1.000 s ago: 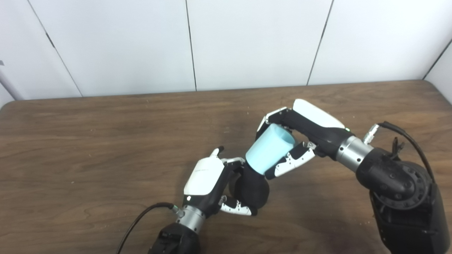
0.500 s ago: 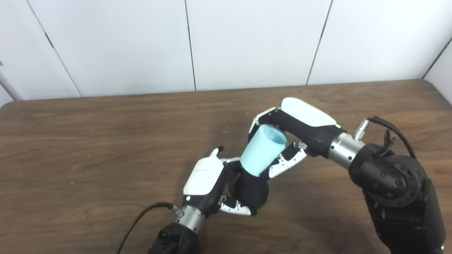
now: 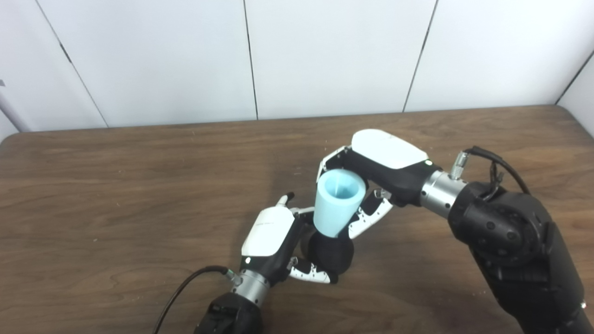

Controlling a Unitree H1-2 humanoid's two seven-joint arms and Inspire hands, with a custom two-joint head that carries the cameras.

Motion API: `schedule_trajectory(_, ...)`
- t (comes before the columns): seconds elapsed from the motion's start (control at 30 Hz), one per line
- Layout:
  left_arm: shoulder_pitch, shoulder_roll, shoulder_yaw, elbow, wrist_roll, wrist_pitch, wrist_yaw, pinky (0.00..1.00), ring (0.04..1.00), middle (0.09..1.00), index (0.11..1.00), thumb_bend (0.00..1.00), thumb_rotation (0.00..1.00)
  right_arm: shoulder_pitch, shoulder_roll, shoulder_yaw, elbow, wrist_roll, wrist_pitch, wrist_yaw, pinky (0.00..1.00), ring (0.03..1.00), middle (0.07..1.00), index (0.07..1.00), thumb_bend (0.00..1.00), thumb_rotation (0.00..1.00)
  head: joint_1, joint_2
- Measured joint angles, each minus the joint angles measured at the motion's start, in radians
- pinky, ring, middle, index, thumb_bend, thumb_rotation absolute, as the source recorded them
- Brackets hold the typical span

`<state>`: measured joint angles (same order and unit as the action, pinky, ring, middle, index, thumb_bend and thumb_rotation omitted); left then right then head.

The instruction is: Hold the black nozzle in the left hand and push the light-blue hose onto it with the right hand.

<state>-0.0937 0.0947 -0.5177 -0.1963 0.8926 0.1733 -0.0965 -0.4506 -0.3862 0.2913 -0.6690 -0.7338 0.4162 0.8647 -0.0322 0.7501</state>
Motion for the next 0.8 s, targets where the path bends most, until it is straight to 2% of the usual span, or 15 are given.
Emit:
schedule_trajectory(0.2, -0.006, 0.000, 0.000, 0.000, 0.000, 0.000, -0.014, 1.00, 0.674, 0.469, 0.500, 0.52, 0.00, 0.000, -0.010, 0.021, 0.012, -0.006, -0.009, -0.002, 0.31, 0.430, 0.518, 0.504, 0.50, 0.00, 0.003, -0.002)
schedule_trajectory(0.8, -0.006, -0.003, -0.001, 0.000, 0.002, 0.003, -0.016, 1.00, 0.666, 0.454, 0.508, 0.52, 0.00, 0.029, -0.012, 0.013, 0.032, 0.027, 0.004, -0.031, 0.31, 0.435, 0.511, 0.498, 0.50, 0.00, 0.003, 0.008)
